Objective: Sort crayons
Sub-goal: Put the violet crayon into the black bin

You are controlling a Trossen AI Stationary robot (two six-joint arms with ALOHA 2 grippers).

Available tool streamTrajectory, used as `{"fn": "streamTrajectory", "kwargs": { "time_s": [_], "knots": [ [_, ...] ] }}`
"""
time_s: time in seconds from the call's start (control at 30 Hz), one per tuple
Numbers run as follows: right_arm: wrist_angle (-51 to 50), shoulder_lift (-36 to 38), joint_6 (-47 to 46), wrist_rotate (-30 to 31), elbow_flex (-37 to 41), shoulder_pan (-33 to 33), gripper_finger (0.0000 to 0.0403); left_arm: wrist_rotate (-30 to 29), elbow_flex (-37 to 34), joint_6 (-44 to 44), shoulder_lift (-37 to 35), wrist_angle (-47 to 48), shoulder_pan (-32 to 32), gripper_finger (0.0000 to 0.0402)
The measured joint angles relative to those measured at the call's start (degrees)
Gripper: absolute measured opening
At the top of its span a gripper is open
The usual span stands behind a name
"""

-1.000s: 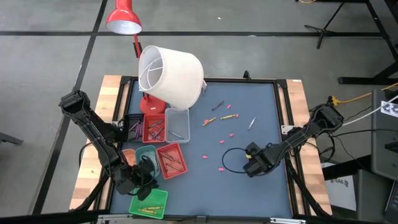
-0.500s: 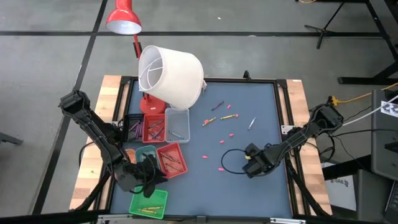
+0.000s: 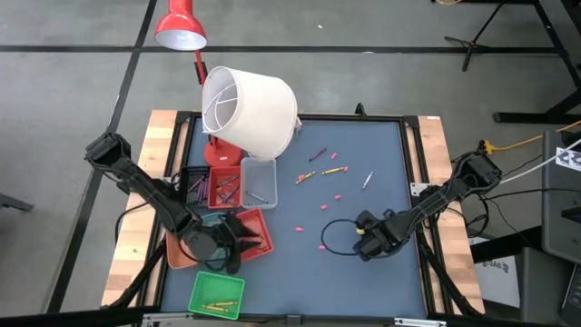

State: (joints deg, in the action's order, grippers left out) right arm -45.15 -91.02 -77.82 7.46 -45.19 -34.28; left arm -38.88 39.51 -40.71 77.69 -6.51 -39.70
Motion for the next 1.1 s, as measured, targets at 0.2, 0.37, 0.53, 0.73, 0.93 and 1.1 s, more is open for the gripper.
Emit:
{"fn": "streamTrajectory", "kwargs": {
  "time_s": [0.2, 0.37, 0.53, 0.73, 0.93, 1.1],
  "knots": [
    [5.5, -0.1, 0.6, 6.1, 0.0, 0.0, 0.0023, 0.0, 0.0, 4.7, 0.0, -0.8, 4.0, 0.0101],
    [16.9, -0.2, 6.5, 14.7, 0.0, 0.2, 0.0007, 0.1, 0.0, 7.0, 0.0, -0.9, 6.8, 0.0101],
    [33.3, -0.2, 19.3, 23.1, 0.0, 0.7, 0.0014, 1.0, 0.0, 10.0, 0.0, -1.7, 9.0, 0.0101],
    [52.1, -0.2, 37.4, 27.8, 0.0, 3.7, 0.0013, 4.0, 0.0, 16.9, 0.0, -7.4, 11.3, 0.0101],
    [69.3, -0.2, 55.0, 27.4, 0.0, 7.6, 0.0015, 7.2, 0.0, 26.1, 0.0, -16.3, 13.8, 0.0101],
    [78.7, -0.1, 64.3, 22.4, 0.0, 10.9, 0.0017, 10.0, 0.0, 31.6, 0.0, -22.7, 16.4, 0.0101]
  ]
}}
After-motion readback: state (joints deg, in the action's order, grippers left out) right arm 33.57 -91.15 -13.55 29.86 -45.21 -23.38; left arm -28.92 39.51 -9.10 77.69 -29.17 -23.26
